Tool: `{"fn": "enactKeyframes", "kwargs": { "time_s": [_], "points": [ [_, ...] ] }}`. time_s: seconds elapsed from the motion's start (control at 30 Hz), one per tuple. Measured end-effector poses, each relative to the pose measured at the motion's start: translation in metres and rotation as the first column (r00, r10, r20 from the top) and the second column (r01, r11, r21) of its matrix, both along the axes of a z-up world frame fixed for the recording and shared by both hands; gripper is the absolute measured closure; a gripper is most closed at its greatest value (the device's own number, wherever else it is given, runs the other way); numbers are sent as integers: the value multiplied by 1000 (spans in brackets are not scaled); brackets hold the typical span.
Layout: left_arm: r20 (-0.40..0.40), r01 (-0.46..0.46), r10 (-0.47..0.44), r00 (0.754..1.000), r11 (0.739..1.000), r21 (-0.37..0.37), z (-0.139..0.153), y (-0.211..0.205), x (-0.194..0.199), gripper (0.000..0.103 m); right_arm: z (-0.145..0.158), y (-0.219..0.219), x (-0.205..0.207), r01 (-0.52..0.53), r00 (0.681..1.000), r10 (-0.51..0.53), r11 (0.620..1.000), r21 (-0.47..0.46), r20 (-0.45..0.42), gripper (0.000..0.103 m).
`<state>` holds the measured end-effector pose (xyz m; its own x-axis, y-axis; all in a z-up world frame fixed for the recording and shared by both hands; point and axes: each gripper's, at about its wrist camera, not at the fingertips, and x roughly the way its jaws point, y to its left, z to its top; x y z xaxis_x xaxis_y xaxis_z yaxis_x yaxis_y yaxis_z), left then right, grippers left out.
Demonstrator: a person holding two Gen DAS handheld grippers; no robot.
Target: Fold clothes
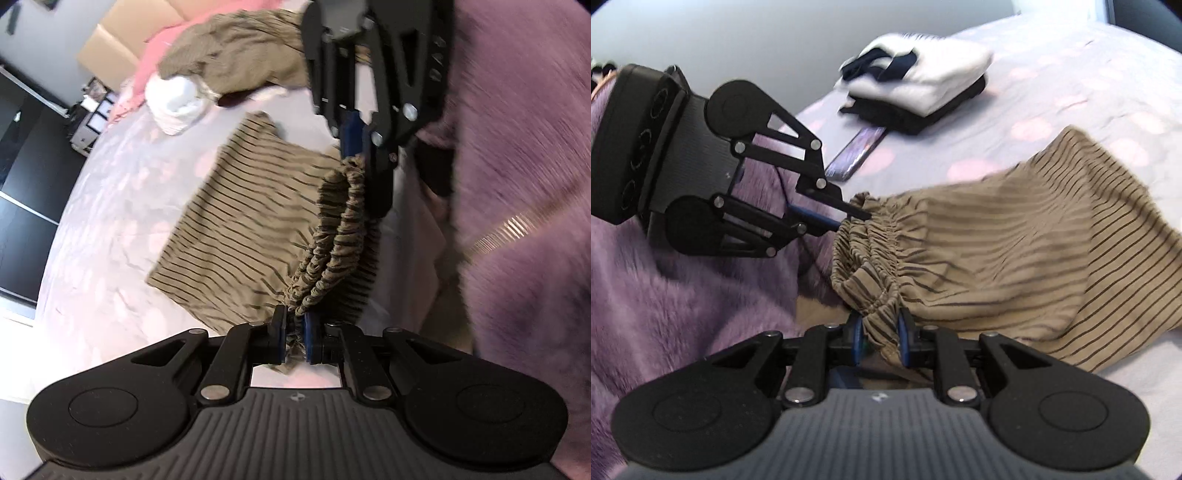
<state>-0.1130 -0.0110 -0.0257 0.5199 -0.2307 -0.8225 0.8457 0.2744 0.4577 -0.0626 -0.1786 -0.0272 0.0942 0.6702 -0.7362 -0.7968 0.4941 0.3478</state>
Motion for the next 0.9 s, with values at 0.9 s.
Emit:
{"fn": "enactKeyframes", "kwargs": {
  "time_s": [0.9],
  "points": [
    [-94,-312,298,950,889,-336,-6,-33,242,93,-44,-74,221,564,826,-559,821,-86,78,85]
  ]
}}
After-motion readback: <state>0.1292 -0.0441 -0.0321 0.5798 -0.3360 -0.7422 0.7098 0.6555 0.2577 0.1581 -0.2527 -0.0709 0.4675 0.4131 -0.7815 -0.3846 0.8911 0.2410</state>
